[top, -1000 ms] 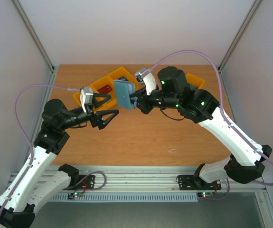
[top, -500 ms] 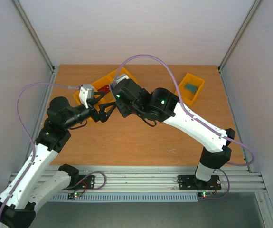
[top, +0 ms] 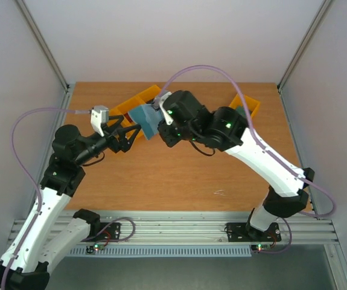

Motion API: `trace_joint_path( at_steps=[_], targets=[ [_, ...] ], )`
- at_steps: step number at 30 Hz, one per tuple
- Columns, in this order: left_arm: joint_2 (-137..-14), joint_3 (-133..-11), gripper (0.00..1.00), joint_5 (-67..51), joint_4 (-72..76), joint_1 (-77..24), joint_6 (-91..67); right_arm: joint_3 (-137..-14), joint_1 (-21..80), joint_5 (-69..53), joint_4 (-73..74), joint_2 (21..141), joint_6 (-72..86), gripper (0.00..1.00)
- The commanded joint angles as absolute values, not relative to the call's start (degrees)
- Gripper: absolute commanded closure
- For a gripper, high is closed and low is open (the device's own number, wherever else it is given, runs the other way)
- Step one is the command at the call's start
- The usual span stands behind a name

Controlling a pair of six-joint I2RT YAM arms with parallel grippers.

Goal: Take the credit cards out of the card holder

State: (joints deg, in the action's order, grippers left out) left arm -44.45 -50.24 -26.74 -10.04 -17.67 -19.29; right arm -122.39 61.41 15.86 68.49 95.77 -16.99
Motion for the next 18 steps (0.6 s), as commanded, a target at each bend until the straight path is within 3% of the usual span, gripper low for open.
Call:
trace_joint_path(
  at_steps=[1,5,13,18],
  targets=[
    [-43.78,-48.48,0.01,-32.95,-7.81,-16.28,-19.44,-120.68,58.75,-1.32,64.44,89.04,-18.70,0.99],
    [-43.63,-47.63,0.01,-37.32,-5.34,-16.20,-21.65,-117.85,55.48,-12.91,62.11,86.53,-18.57,0.99],
    [-44.44,-47.80,0.01,-39.94,-5.98,-15.67,-23.46,-116.19,53.19,-23.37,61.80,84.25,-20.04,0.99],
    [-44.52,-47.89,0.01,-42.82,-6.49,-15.10,-24.05,-116.37,49.97,-19.59,64.44,84.23,-17.30,0.99]
  ],
)
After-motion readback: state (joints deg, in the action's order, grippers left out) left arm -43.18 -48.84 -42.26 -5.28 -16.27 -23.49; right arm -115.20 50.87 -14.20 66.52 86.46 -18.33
